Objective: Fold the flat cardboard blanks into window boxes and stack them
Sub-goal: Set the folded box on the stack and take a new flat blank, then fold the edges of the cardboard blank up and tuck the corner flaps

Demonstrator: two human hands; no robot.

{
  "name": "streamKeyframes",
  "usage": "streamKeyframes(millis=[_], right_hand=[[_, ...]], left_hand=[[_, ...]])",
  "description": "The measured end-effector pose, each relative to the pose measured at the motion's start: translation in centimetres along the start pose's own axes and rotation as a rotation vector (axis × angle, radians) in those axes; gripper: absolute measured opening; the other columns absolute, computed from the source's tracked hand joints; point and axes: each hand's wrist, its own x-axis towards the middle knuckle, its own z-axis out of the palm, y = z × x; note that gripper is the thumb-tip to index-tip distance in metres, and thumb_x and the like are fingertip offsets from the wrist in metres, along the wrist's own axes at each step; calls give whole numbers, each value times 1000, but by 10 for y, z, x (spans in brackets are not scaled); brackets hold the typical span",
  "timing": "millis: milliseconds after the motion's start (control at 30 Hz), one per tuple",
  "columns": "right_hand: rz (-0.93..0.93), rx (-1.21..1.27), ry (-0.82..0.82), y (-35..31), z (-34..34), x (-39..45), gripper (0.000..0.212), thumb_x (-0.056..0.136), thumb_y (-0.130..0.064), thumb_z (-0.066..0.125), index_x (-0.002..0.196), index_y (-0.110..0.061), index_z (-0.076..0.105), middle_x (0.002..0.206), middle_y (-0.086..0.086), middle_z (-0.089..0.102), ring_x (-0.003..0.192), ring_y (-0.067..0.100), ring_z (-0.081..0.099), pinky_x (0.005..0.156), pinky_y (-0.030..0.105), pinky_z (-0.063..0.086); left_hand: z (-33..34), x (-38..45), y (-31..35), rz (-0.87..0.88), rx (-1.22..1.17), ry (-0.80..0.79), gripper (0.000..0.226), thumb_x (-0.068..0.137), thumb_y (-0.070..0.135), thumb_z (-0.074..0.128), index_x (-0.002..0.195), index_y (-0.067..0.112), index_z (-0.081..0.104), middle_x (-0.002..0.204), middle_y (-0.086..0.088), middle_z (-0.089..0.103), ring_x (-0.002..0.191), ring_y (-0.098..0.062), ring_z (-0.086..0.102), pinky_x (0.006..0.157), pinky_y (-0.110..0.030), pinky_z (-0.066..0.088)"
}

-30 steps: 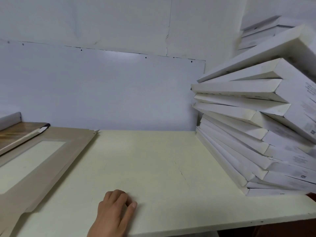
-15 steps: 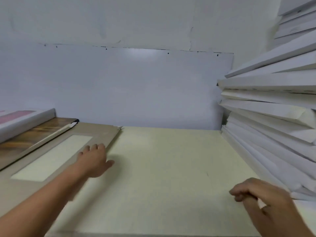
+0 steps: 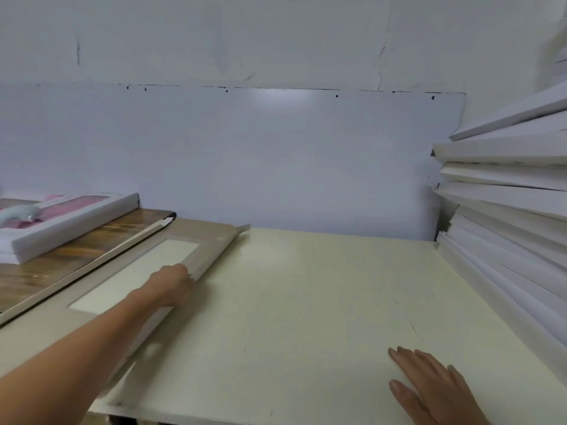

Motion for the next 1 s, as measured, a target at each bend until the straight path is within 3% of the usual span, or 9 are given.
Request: streamKeyframes(millis=[133,367,533,667,767,833,900,933,1000], right_hand=[[-14,-17,-8,0,1,0,51,102,-58,19,149,-51,1,158,-31,-4,148,-3,-6,121,32,2],[7,-53,8,-2,5,2,54,100,-61,24,148,-52,1,158,-30,-8,148,-4,-5,121,32,2],[8,-39,17,3,8,1,58,100,-60,26,150,-50,-2,158,-31,-6,147,-4,-6,121,31,0],[3,25,35,6,9,1,70,98,-59,34,146,-51,-17,158,-30,1,148,-4,-3,121,31,1],[12,80,56,7,7,3,84,91,-65,42,137,-54,-28,158,-27,-5,148,-2,0,122,33,6],[-5,36,63,10,7,5,92,79,-79,32,138,-49,-31,156,-27,-18,149,2,-3,121,36,8],[-66,-9,96,10,3,7,96,69,-82,24,147,-45,-18,155,-29,-18,147,3,-5,119,40,3],[-110,-44,117,9,0,8,96,70,-80,29,153,-41,0,158,-25,-7,146,5,0,118,41,4],[-249,-110,223,8,-10,9,76,73,-67,52,139,-29,55,150,-12,43,134,11,31,109,40,20]], left_hand=[[-1,-5,-1,-8,9,71,13,92,17,43,99,11,52,96,-6,52,83,-26,54,70,-32,44],[15,-34,13,168,280,291,17,85,20,46,96,24,33,72,6,38,61,-17,45,54,-30,35],[23,-86,46,365,289,341,19,86,14,43,103,23,40,83,4,52,65,-22,48,56,-32,37],[28,-131,64,677,269,472,32,51,14,79,77,18,60,58,2,54,42,-22,52,36,-24,30],[35,-157,76,816,239,514,13,65,22,58,74,22,66,61,5,58,45,-19,55,33,-22,36],[41,-168,83,888,226,541,27,69,24,42,74,23,68,64,6,60,47,-17,56,33,-21,38],[42,-178,91,935,205,540,29,69,23,41,73,24,69,66,7,61,49,-15,56,35,-19,39],[41,-182,93,960,192,533,28,69,23,41,73,25,69,67,8,62,50,-14,56,35,-18,39],[40,-188,96,997,171,505,24,68,25,43,71,27,66,65,11,59,52,-11,56,35,-18,40]])
